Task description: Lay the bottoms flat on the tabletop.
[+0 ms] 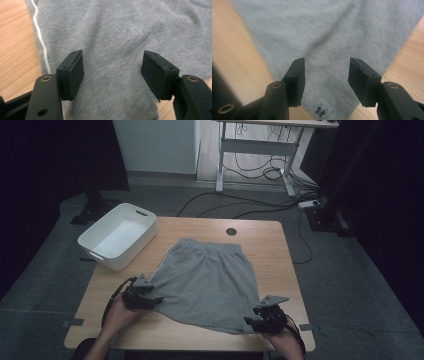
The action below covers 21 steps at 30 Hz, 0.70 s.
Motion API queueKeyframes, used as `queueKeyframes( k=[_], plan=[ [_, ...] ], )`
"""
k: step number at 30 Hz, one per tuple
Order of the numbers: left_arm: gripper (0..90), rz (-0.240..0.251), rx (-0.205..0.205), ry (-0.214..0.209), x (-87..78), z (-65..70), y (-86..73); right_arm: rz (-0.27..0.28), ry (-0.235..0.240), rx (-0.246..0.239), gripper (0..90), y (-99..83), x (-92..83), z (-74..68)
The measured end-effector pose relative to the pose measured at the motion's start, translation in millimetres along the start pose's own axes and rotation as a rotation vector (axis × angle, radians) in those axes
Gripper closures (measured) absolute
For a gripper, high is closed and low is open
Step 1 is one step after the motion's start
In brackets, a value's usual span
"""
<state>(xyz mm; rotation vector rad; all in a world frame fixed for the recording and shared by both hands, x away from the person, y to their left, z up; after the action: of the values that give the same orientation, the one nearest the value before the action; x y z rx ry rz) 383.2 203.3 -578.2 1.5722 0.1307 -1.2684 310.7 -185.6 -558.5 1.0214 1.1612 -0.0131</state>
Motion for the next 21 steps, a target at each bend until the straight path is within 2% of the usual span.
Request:
queueKeyframes(
  k=[3, 5, 7, 10, 13, 21],
  plan=[
    [31.8, -0.022, 0.003, 0.050, 1.3, -5.7, -4.5, -0.057, -0.055, 0.017, 50.6, -12.1, 14.4, 5.4],
    [31.4, -0.034, 0.001, 0.058, 2.9, -7.7, -7.0, -0.094, -0.054, 0.021, 59.0, -19.6, 21.2, 5.1],
    [31.6, -0.038, -0.013, 0.048, 4.1, -8.5, -8.3, -0.079, -0.066, 0.028, 67.5, -20.5, 21.0, 5.9],
    [31.7, -0.044, -0.031, 0.036, 4.3, -7.8, -9.6, -0.077, -0.070, 0.026, 74.0, -22.0, 19.8, 8.2],
    [31.1, -0.060, 0.006, 0.047, 4.5, 0.8, -12.2, -0.086, -0.081, 0.025, 76.8, -24.0, 17.8, 11.3],
    [30.6, -0.067, 0.037, 0.020, 5.7, 29.7, -17.1, -0.094, -0.130, 0.073, 77.0, -34.0, 9.7, 27.3]
  ],
)
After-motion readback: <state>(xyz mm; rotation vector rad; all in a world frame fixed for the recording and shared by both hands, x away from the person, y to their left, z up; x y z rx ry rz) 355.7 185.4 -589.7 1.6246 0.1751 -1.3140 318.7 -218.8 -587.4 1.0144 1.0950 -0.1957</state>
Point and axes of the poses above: each handheld gripper's, and its own axes: x roughly forward along the jaws, y roughly out of its top, z roughly to its right, the point moved 7 cm from there along x, roughly forward along the jaws, and after that the axes turned 8 degrees about -x, right-handed, at the moved point
